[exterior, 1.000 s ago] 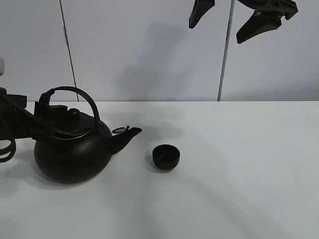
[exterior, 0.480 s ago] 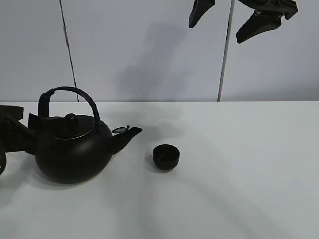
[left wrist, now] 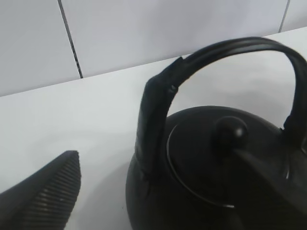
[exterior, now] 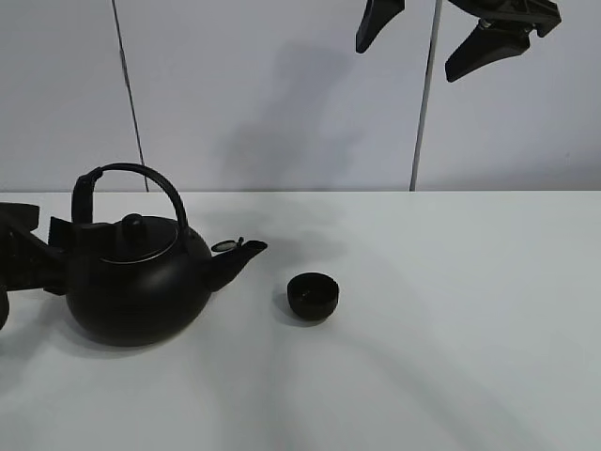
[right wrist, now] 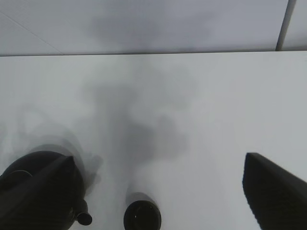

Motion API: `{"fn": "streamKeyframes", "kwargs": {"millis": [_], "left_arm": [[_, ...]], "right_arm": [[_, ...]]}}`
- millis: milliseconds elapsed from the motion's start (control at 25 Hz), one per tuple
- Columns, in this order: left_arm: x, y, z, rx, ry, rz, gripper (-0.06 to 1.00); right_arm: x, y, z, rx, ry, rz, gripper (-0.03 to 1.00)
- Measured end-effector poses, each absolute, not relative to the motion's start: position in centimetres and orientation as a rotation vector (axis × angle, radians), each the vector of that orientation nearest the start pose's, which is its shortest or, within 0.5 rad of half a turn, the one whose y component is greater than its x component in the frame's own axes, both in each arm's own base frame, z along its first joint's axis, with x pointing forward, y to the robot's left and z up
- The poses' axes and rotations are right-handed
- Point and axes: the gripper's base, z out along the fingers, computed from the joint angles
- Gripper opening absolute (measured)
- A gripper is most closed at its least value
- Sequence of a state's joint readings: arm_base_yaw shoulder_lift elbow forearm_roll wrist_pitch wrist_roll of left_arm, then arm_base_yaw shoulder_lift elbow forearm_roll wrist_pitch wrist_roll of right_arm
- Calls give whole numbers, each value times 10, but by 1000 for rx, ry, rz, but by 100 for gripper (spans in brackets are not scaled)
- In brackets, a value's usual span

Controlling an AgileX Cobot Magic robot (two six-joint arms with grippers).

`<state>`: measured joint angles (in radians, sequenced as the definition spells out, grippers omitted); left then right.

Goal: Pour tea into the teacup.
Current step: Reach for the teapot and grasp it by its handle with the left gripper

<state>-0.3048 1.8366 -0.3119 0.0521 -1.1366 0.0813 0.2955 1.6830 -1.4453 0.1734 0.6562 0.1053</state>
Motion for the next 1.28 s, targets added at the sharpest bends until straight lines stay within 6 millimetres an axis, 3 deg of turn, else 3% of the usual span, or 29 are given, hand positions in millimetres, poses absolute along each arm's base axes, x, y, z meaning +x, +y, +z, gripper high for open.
{"fn": "streamKeyframes", "kwargs": {"millis": [400,800,1280], "left_arm": [[247,-81,117,393,1806,-177,60],[269,-87,130,374,1723,-179,59],[277,-87,128,371,1725,-175,59]], "right_arm": [[365,121,319,-114,2395,381,65],[365,121,319,-114,2395,381,65],[365,121,319,-114,2395,382,65]]}}
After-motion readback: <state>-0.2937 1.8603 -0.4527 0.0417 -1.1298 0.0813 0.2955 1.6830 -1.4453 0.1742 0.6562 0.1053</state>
